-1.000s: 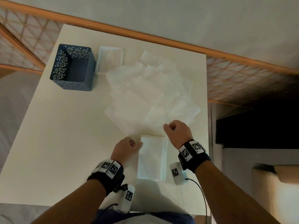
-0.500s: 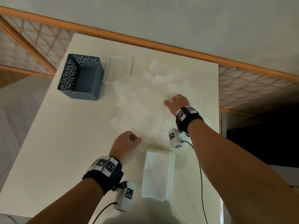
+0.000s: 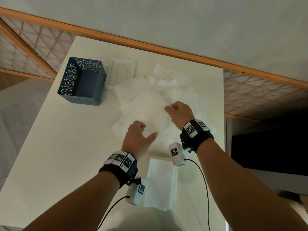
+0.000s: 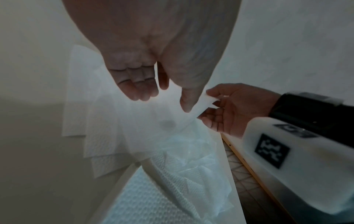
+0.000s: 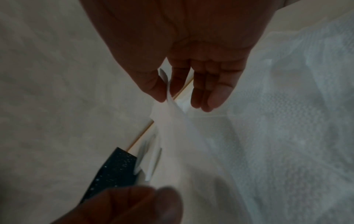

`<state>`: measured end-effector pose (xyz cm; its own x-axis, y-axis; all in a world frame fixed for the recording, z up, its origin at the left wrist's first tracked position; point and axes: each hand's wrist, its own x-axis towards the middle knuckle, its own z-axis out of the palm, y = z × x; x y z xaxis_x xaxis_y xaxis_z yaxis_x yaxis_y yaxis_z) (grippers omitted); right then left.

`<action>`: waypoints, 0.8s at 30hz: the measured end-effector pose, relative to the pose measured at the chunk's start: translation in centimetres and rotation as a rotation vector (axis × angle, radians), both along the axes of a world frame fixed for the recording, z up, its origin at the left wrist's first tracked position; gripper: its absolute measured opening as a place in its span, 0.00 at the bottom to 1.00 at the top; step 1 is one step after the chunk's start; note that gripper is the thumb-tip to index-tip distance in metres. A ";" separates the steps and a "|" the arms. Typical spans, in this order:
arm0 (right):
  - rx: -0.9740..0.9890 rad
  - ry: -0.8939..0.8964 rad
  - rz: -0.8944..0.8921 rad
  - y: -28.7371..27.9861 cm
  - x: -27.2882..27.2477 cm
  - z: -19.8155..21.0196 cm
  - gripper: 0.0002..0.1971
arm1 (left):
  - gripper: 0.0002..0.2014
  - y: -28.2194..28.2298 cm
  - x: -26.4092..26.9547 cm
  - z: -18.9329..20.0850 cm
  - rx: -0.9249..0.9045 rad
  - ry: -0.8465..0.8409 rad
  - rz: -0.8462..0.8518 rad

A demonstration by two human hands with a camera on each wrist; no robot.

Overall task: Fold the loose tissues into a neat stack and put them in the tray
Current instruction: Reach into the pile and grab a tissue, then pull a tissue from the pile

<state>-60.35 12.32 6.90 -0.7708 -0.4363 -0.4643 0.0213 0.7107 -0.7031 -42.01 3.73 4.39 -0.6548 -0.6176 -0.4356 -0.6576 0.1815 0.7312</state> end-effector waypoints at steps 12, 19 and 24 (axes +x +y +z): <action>-0.326 -0.341 -0.111 1.1 3.6 2.1 0.11 | 0.18 -0.2 -1.0 1.5 -0.160 0.196 -0.091; -0.324 -0.382 -0.120 1.8 4.0 2.3 0.13 | 0.18 -0.4 -0.7 2.0 -0.142 0.227 -0.141; -0.340 -0.386 -0.140 1.8 4.5 3.1 0.13 | 0.09 -0.7 -0.7 2.8 -0.145 0.193 -0.121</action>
<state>-55.81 14.16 9.95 -0.6334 -0.5169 -0.5758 0.4020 0.4160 -0.8157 -42.75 3.02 7.23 -0.7900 -0.5765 -0.2087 -0.4760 0.3622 0.8014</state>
